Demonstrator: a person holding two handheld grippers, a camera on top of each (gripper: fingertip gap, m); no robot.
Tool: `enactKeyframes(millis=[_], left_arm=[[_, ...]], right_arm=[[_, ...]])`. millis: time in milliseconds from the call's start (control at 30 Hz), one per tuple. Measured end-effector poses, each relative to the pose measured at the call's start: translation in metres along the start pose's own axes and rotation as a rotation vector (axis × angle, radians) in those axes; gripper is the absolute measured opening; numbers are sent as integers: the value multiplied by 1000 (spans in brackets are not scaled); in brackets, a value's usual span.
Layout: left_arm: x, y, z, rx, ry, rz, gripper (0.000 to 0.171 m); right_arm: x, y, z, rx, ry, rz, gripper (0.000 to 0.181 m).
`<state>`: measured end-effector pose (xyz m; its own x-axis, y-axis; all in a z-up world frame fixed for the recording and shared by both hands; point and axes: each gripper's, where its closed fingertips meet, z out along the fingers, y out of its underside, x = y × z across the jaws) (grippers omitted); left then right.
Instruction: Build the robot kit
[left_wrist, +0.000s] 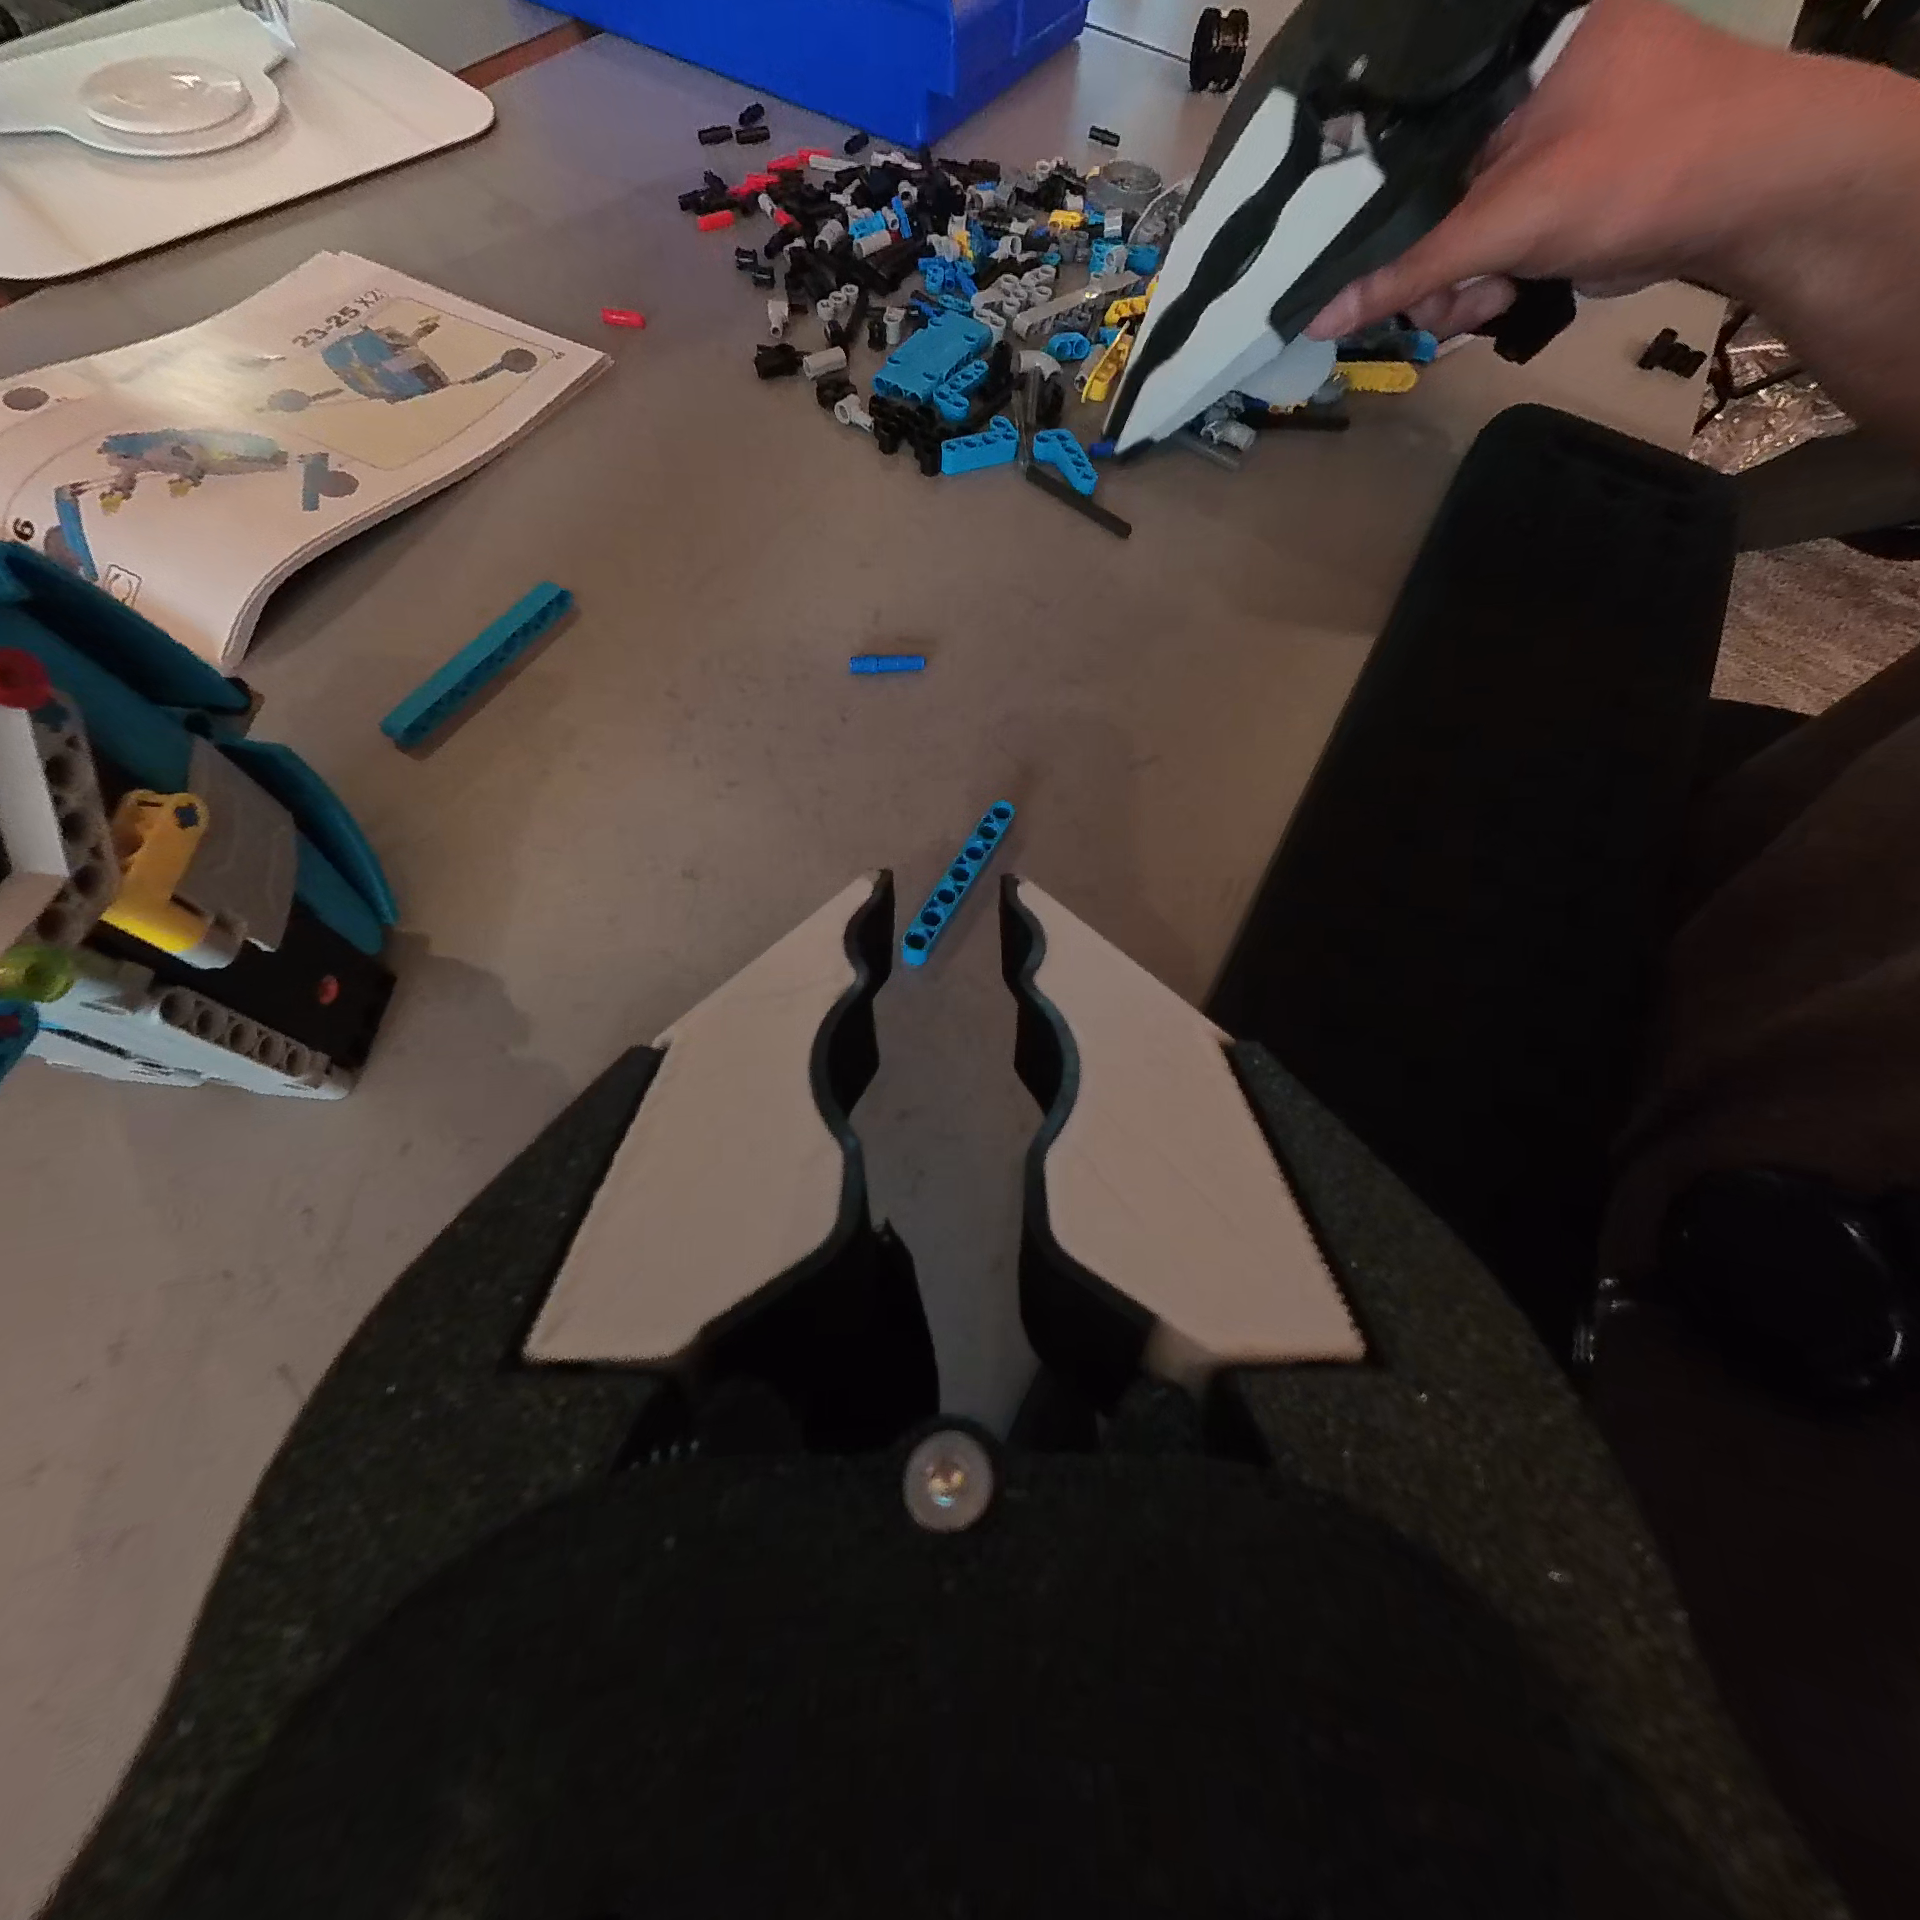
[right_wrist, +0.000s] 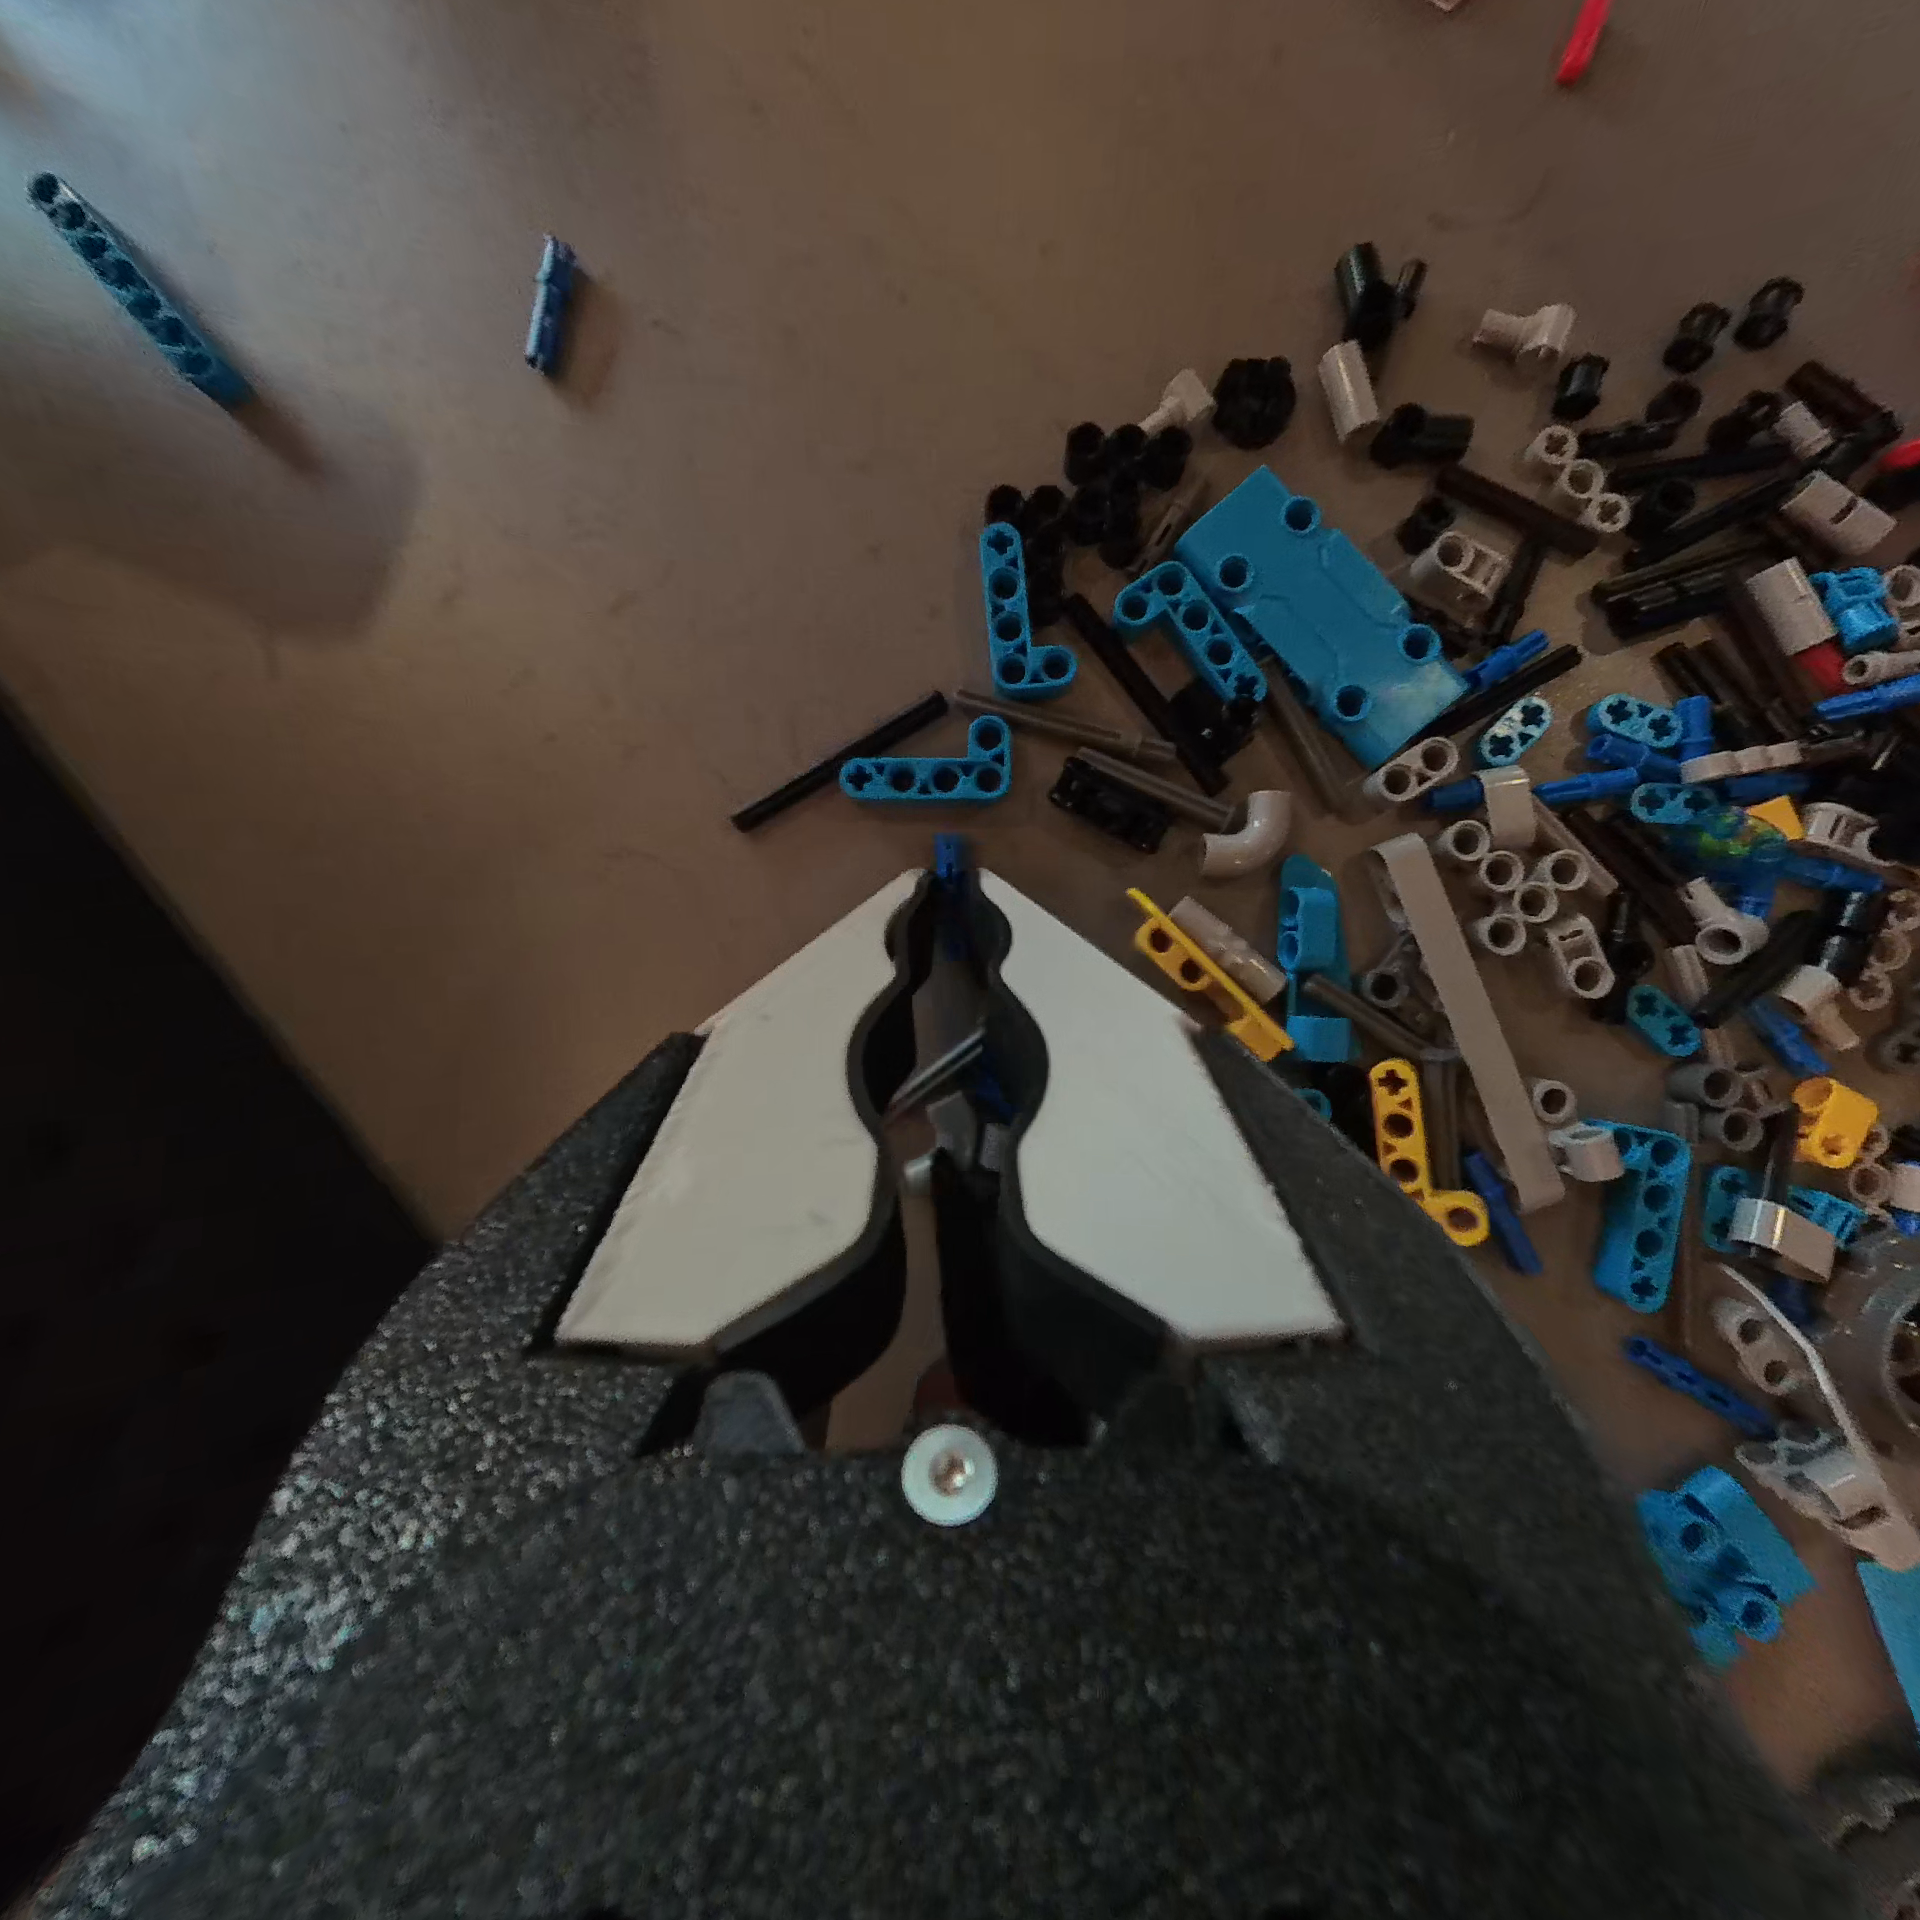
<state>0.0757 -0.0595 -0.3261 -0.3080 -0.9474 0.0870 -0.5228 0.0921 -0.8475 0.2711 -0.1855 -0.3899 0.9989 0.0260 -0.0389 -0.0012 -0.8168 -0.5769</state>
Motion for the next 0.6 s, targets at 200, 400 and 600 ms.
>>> enactKeyframes(millis=[200,400,600], left_arm=[[-2,1,1,0,5,-24,20],[-1,1,4,-15,8,-2,20],[-7,12,-3,-38,-4,-17,19]], right_arm=[[-60,-71,-8,173,-104,-102,5],[-121,-105,50,119,-232,-215,5],[-133,-105,74,33,-276,-268,5]])
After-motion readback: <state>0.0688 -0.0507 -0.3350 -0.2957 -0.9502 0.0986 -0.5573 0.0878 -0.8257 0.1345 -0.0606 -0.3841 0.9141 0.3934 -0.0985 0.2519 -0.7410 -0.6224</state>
